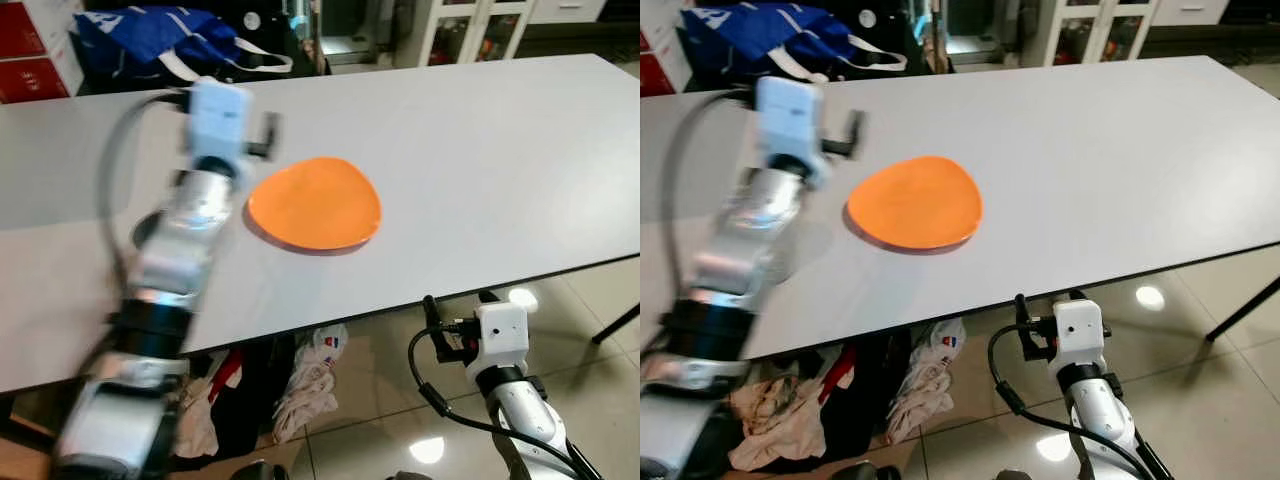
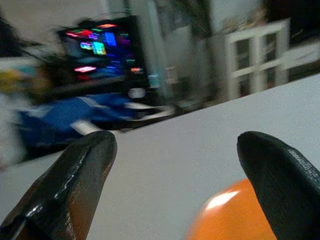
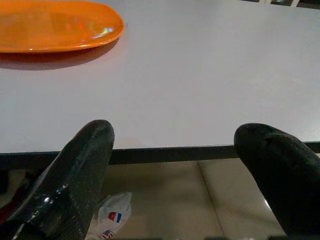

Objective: Setting the table

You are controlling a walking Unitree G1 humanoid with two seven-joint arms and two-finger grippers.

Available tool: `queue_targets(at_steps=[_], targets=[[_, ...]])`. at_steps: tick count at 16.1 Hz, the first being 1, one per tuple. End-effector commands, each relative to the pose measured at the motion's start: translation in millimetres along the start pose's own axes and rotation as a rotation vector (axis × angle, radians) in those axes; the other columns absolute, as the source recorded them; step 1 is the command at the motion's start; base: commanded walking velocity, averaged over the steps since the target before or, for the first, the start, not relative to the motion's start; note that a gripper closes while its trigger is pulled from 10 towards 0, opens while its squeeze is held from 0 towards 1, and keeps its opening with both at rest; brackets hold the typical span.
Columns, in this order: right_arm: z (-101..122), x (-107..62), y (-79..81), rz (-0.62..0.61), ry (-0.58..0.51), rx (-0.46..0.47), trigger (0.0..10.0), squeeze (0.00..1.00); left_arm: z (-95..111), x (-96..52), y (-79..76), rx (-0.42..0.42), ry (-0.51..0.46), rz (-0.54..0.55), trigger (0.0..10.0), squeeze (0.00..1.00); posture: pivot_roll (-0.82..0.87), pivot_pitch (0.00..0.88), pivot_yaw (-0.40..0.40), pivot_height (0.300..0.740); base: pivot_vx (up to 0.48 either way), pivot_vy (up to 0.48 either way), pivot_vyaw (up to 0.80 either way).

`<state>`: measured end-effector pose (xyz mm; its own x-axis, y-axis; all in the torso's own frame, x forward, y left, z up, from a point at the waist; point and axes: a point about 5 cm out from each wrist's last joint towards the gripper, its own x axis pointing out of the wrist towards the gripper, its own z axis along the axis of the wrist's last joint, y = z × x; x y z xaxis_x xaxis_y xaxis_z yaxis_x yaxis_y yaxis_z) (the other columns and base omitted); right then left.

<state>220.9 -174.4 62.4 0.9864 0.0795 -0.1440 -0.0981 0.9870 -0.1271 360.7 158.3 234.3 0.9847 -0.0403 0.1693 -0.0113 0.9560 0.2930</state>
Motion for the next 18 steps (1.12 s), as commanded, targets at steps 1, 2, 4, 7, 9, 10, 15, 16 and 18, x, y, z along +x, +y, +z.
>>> queue_targets(at_steps=[1,2,4,7,9,10,15,16,18], targets=[[1.3,0.1,1.3,0.007,0.002,-0.007,10.0,0.00,-3.1,-2.3,8.7,0.051,-0.002,0.050,10.0,0.00,-0.10,0.000,0.011,0.740,0.000,0.000,0.00],[1.4,0.9,1.9,0.013,0.002,-0.007,10.0,0.00,-10.8,-5.2,22.0,0.107,0.021,0.098,10.0,0.00,-0.09,0.000,0.009,0.740,0.000,0.000,0.00],[0.7,1.6,2.7,0.018,0.003,-0.006,10.0,0.00,-16.1,-8.7,38.2,0.143,0.035,0.163,10.0,0.00,-0.09,0.000,0.009,0.740,0.000,0.000,0.00],[-1.9,3.1,3.9,0.027,0.010,-0.003,10.0,0.00,-18.7,-14.9,74.7,0.227,0.049,0.319,10.0,0.00,-0.07,0.000,-0.001,0.740,0.000,0.000,0.00],[-4.1,3.2,2.5,0.030,0.015,-0.004,10.0,0.00,-25.6,-21.1,93.3,0.199,0.065,0.364,10.0,0.00,-0.06,0.000,-0.004,0.740,0.000,0.000,0.00],[-3.9,3.1,0.7,0.018,0.000,-0.005,10.0,0.00,-30.7,-25.2,92.4,0.127,0.063,0.335,10.0,0.00,-0.06,0.000,-0.005,0.740,0.000,0.000,0.00],[-1.5,4.4,-4.9,-0.001,-0.046,0.002,10.0,0.00,-70.4,-56.0,99.3,0.053,0.149,0.369,10.0,0.00,-0.06,0.003,-0.006,0.740,0.000,0.000,0.00],[-2.0,4.9,-5.4,0.002,-0.043,0.001,10.0,0.00,-75.5,-59.9,107.2,0.077,0.176,0.423,10.0,0.00,-0.05,0.004,-0.008,0.740,0.000,0.000,0.00],[-2.7,5.4,-5.9,0.002,-0.042,0.001,10.0,0.00,-77.6,-62.4,111.3,0.096,0.189,0.460,10.0,0.00,-0.05,0.003,-0.009,0.740,0.000,0.000,0.00]])
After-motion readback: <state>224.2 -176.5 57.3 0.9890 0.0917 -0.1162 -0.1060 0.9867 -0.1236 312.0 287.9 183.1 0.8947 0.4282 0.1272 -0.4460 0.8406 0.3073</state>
